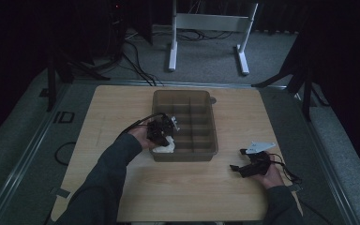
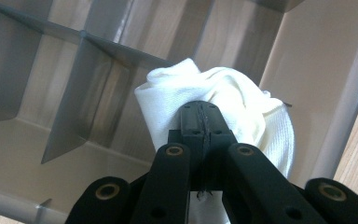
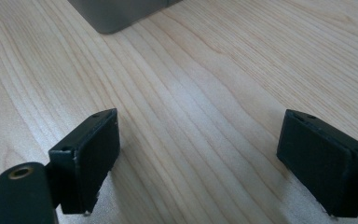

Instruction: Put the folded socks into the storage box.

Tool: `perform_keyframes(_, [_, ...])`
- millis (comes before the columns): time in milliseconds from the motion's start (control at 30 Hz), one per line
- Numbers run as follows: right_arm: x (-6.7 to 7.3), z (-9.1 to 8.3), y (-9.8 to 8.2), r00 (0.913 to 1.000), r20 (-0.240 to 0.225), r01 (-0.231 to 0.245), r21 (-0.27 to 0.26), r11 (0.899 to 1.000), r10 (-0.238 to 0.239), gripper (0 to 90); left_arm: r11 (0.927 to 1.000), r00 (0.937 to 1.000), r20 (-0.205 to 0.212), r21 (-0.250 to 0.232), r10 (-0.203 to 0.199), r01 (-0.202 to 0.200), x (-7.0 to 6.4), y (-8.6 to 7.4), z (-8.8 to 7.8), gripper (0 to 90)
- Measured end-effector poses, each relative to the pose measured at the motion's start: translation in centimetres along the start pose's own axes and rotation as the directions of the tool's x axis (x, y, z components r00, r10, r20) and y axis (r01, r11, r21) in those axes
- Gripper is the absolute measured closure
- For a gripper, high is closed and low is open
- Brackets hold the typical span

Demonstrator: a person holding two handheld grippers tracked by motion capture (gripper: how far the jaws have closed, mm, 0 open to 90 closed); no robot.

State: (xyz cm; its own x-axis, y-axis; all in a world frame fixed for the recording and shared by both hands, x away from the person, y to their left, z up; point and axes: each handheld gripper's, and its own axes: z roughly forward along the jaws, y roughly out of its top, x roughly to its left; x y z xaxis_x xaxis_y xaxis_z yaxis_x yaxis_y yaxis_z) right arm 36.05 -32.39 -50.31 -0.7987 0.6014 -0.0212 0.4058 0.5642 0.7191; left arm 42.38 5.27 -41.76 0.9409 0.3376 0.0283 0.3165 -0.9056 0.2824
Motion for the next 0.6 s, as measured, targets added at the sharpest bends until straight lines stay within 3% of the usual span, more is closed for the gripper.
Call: perform_keyframes(600, [0.00, 0.00, 0.00, 1.0000, 0.000, 0.000, 0.000, 1.000, 0.000, 12.6, 0.9997, 1.0000, 0.004, 0.024, 0.007, -0.008, -0.26, 0.06, 0.56, 90.0])
